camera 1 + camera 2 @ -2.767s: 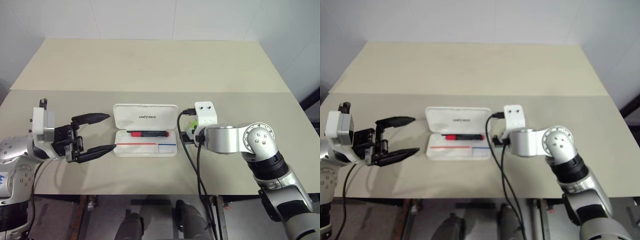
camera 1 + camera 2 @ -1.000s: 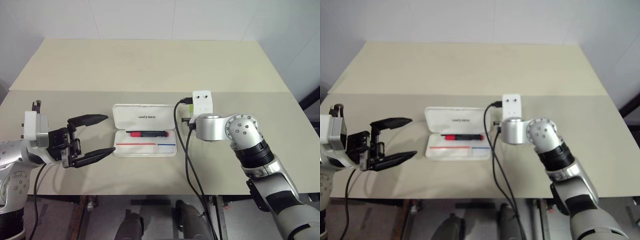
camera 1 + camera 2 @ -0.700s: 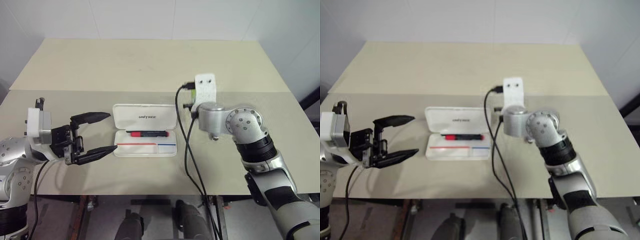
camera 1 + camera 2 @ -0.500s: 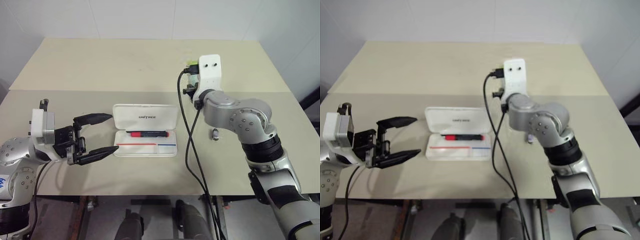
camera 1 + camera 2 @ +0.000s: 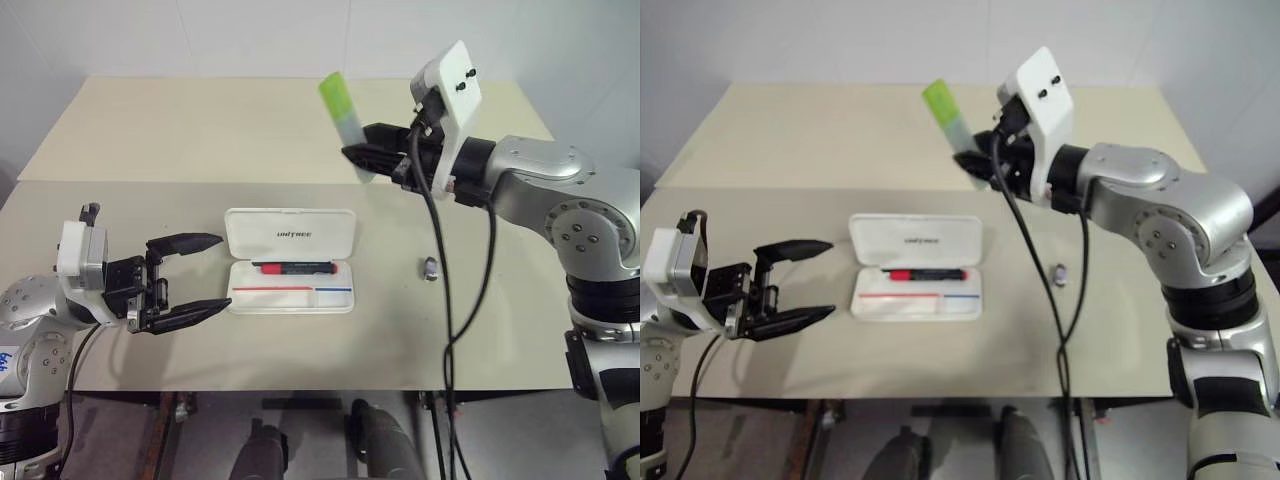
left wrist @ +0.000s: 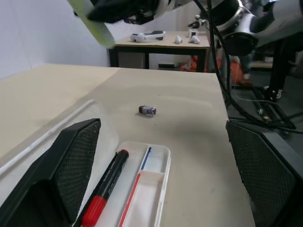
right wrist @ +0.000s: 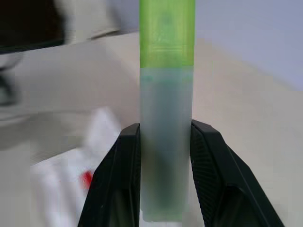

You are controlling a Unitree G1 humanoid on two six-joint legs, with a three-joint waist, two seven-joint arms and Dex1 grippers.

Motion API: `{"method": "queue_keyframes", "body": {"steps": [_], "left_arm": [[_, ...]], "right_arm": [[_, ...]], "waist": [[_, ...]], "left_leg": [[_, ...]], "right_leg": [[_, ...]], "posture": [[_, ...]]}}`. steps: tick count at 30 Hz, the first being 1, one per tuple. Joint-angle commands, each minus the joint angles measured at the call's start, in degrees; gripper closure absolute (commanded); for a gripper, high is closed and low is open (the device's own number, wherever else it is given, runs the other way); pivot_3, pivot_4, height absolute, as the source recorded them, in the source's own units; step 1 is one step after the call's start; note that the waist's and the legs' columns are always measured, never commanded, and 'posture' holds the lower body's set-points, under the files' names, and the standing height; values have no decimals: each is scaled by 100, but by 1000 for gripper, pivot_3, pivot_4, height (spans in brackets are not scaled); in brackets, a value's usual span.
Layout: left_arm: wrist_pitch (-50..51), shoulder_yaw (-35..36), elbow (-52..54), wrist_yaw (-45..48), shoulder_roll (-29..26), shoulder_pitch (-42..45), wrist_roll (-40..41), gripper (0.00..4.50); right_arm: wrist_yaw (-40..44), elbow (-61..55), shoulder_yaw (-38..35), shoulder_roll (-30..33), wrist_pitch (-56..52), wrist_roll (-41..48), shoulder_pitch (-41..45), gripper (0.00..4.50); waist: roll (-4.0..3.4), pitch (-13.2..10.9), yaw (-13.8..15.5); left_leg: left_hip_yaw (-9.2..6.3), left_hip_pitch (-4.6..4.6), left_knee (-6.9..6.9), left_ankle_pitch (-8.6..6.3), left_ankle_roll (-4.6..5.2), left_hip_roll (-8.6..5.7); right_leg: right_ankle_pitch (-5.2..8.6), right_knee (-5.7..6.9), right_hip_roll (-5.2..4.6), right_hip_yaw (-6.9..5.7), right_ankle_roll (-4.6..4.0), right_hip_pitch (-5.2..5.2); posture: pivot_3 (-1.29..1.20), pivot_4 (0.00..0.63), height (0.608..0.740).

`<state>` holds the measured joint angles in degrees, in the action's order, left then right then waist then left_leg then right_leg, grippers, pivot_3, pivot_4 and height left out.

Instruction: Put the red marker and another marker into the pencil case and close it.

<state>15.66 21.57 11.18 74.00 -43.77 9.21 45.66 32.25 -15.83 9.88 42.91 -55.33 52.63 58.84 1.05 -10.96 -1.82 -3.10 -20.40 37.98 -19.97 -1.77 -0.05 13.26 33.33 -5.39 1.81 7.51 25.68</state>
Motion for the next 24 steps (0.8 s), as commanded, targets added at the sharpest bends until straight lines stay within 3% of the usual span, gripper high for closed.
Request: {"method": "queue_keyframes", "body": {"steps": [1, 4, 8, 15, 24], "left_arm": [[-200, 279, -124, 246, -167, -56, -18, 0], [-355, 397, -297, 482, -305, -226, -137, 0], [-672, 511, -584, 733, -462, -373, -354, 0], [-1083, 812, -992, 991, -515, -713, -517, 0], [-1469, 1082, -1078, 1117, -462, -1163, -544, 0]], "right_arm": [[995, -389, 33, 222, -620, 475, 263, 3395], [1496, -678, 399, 285, -921, 387, 290, 3395], [1901, -866, 1299, 242, -656, -562, 300, 3395], [1934, -785, 2240, -560, -275, -1729, 399, 3395], [2395, -553, 3338, -995, 758, -3292, 456, 3395]], "waist": [[-2, -1, 12], [-2, -2, 14], [-3, -2, 18], [-3, -2, 4], [1, 1, 4]], "left_leg": [[-2, 0, 1, 0, 0, 1], [-2, 0, 1, 0, -1, 2], [-1, 0, 2, -2, -4, 0], [3, -4, 4, -2, -14, -1], [30, -11, 6, -4, -18, -1]], "right_leg": [[0, 1, 0, -1, 0, 0], [1, 1, 0, -2, -2, 1], [1, 0, -3, -2, -2, 2], [2, 11, -6, -2, -3, 18], [2, 24, -13, -3, -4, 42]], "posture": [[0, 150, 740], [0, 150, 740], [0, 150, 740], [0, 150, 740], [0, 150, 740]]}}
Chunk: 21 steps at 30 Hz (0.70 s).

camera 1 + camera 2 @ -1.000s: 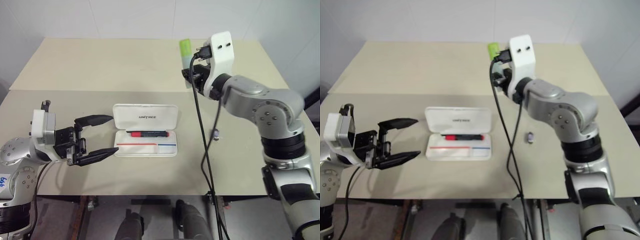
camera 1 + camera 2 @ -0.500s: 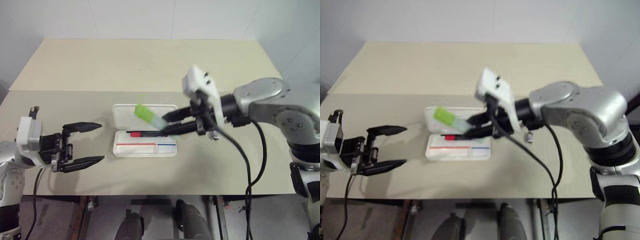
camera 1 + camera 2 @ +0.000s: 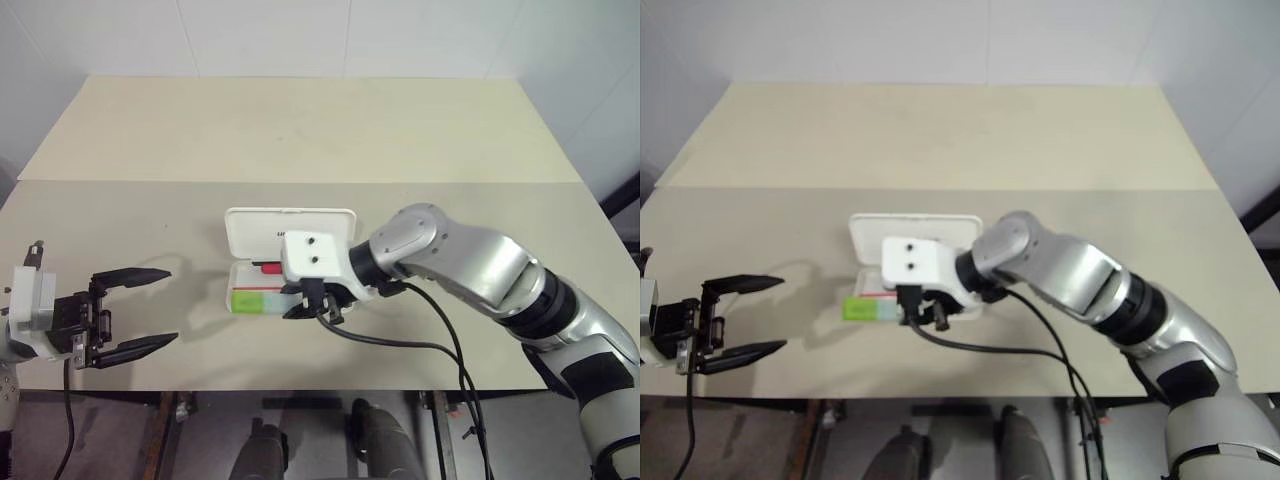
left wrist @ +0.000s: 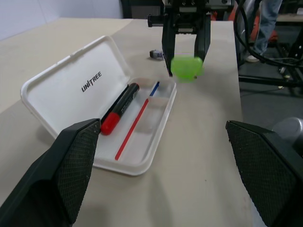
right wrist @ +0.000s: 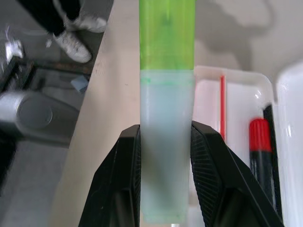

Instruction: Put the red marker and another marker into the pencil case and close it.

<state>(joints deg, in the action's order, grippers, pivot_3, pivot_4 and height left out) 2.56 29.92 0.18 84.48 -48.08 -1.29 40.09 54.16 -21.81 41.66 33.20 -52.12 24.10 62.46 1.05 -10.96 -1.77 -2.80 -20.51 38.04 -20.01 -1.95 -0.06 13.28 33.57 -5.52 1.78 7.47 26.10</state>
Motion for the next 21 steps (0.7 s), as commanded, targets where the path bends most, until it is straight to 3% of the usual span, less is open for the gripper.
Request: {"method": "queue_keyframes", "body": {"steps": [1, 10, 21], "left_arm": [[-187, 270, 10, 85, -25, -148, 22, 0], [-287, 455, -355, 407, 7, -167, 264, 0], [-137, 570, -770, 408, -9, 67, 549, 0]], "right_arm": [[253, 104, 238, -56, 541, -585, 88, 3395], [398, 829, 510, -676, 847, -1563, 230, 3395], [226, 1453, 576, -1601, -249, -2106, 557, 3395]], "waist": [[1, 1, -3], [5, 3, -57], [13, 8, -160]], "left_leg": [[1, 0, 0, 0, -1, 0], [20, 0, 4, 2, -4, 2], [22, -1, 6, 4, -10, 3]], "right_leg": [[0, 1, 0, 0, 0, 0], [2, 31, 1, 1, -5, 25], [3, 40, -3, 0, -6, 32]], "posture": [[0, 150, 740], [0, 150, 740], [0, 150, 740]]}}
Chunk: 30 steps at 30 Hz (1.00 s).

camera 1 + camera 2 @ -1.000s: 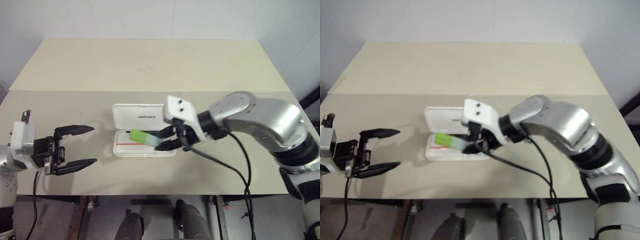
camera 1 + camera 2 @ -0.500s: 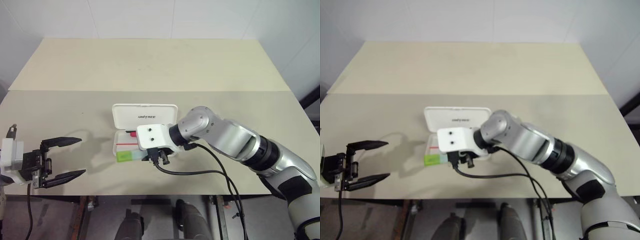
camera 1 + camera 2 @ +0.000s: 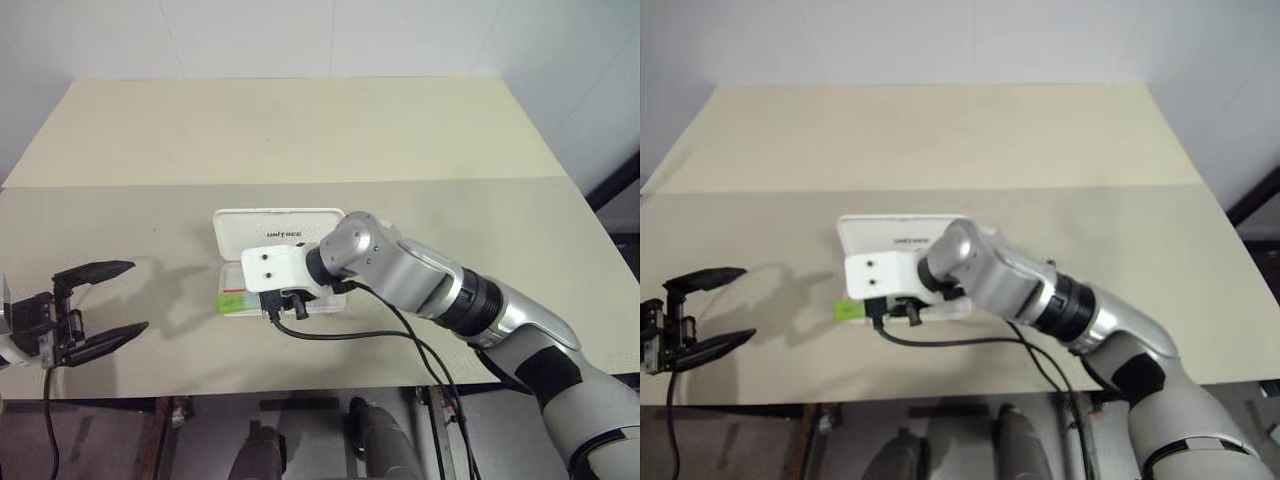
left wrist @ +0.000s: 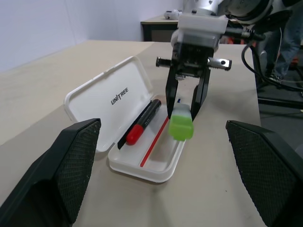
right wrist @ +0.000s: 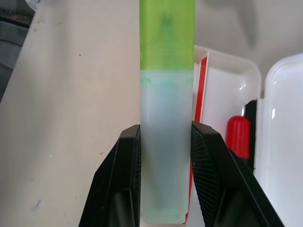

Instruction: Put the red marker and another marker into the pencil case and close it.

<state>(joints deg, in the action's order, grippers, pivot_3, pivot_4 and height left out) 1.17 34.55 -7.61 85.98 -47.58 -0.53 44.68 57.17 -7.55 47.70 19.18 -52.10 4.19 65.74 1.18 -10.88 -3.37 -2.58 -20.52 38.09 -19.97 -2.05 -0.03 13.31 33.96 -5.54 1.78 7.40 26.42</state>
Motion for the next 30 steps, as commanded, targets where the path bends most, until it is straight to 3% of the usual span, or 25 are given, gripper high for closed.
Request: {"method": "queue_keyframes", "body": {"steps": [1, 7, 21, 30], "left_arm": [[5, 97, 23, 242, -54, -3, 85, 0], [20, 46, 196, 137, 9, -19, 84, 0], [9, 124, 430, -7, 79, -140, 74, 0], [-6, 107, 445, -50, 112, -104, 60, 0]], "right_arm": [[-79, 75, -28, -272, -320, -130, 262, 3395], [-212, 546, 23, -676, -494, -312, 424, 3395], [-33, 601, 174, -723, -523, -437, 483, 3395], [96, 376, 194, -757, -823, -372, 481, 239]], "waist": [[0, 0, 0], [0, 0, -11], [4, 2, -28], [4, 3, -26]], "left_leg": [[0, 0, -1, 0, -1, 0], [1, 0, -1, 0, -4, 0], [4, 0, -1, -1, -6, 0], [4, 0, 1, -1, -7, 0]], "right_leg": [[0, 0, 0, 0, 0, 1], [0, 3, 0, -1, 0, 4], [0, 5, -3, -6, -1, 6], [0, 6, -3, -6, -1, 6]], "posture": [[0, 150, 740], [0, 150, 740], [0, 150, 740], [0, 150, 740]]}}
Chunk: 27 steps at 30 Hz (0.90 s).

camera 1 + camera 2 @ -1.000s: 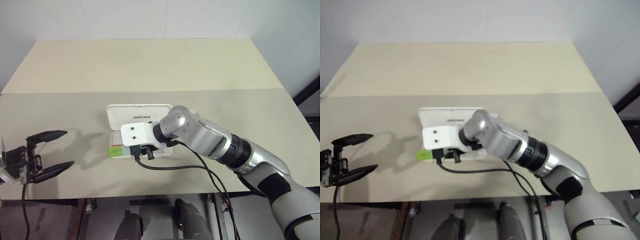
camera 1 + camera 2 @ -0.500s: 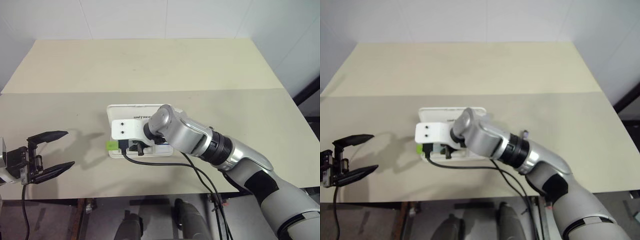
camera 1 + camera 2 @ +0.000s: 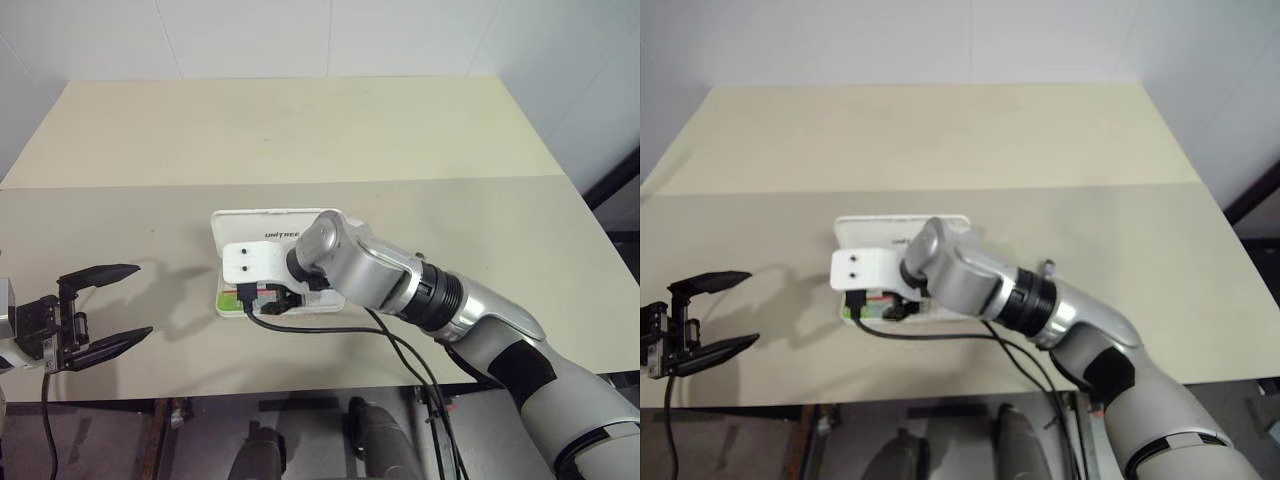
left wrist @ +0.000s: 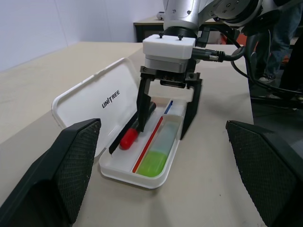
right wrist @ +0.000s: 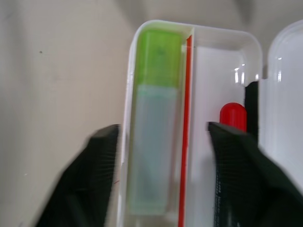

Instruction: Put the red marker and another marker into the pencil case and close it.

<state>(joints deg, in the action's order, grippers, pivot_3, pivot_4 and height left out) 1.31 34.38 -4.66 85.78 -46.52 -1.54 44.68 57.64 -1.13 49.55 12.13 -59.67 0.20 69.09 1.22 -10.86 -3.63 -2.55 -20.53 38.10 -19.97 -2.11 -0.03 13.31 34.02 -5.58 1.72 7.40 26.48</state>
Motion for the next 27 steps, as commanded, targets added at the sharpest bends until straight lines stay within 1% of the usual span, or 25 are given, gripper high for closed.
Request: {"method": "queue_keyframes", "body": {"steps": [1, 7, 12, 18, 23, 27], "left_arm": [[-17, 115, 146, -37, 5, 17, 57, 0], [-1, 45, 172, -83, 37, 85, 39, 0], [109, -86, 427, -202, 87, 149, 89, 0], [279, -377, 874, -386, 225, 376, 164, 0], [325, -723, 1144, -536, 351, 559, 63, 0], [491, -1096, 1423, -762, 461, 778, 95, 0]], "right_arm": [[52, -277, 2, -57, -85, 28, 147, 27], [52, -470, -89, 38, -157, 57, 92, 27], [155, -1250, -612, 309, -653, 559, -139, 27], [150, -2434, -1412, 1088, -1559, 1323, -534, 27], [-167, -2758, -2103, 1473, -1702, 1644, -857, 27], [-760, -2776, -2637, 1751, -1708, 1525, -1277, 27]], "waist": [[0, 0, 0], [1, 0, 2], [2, 1, 26], [4, 3, 60], [6, 3, 43], [6, 3, 61]], "left_leg": [[0, 0, 0, 0, 0, 0], [0, 0, 3, 0, -1, 0], [-1, -1, 2, -1, -2, 0], [-2, -3, 8, -1, -1, -1], [-1, -2, 11, -2, 0, -2], [0, -2, 11, -2, 0, -2]], "right_leg": [[0, 0, 0, 0, 0, 0], [0, 3, 0, 0, 0, 0], [0, 1, -2, 0, 0, 0], [0, 0, -3, -2, 0, -2], [0, 5, -2, -1, 0, -4], [0, 6, 0, 1, 0, -4]], "posture": [[0, 150, 740], [0, 150, 740], [0, 150, 740], [0, 150, 740], [0, 150, 740], [0, 150, 740]]}}
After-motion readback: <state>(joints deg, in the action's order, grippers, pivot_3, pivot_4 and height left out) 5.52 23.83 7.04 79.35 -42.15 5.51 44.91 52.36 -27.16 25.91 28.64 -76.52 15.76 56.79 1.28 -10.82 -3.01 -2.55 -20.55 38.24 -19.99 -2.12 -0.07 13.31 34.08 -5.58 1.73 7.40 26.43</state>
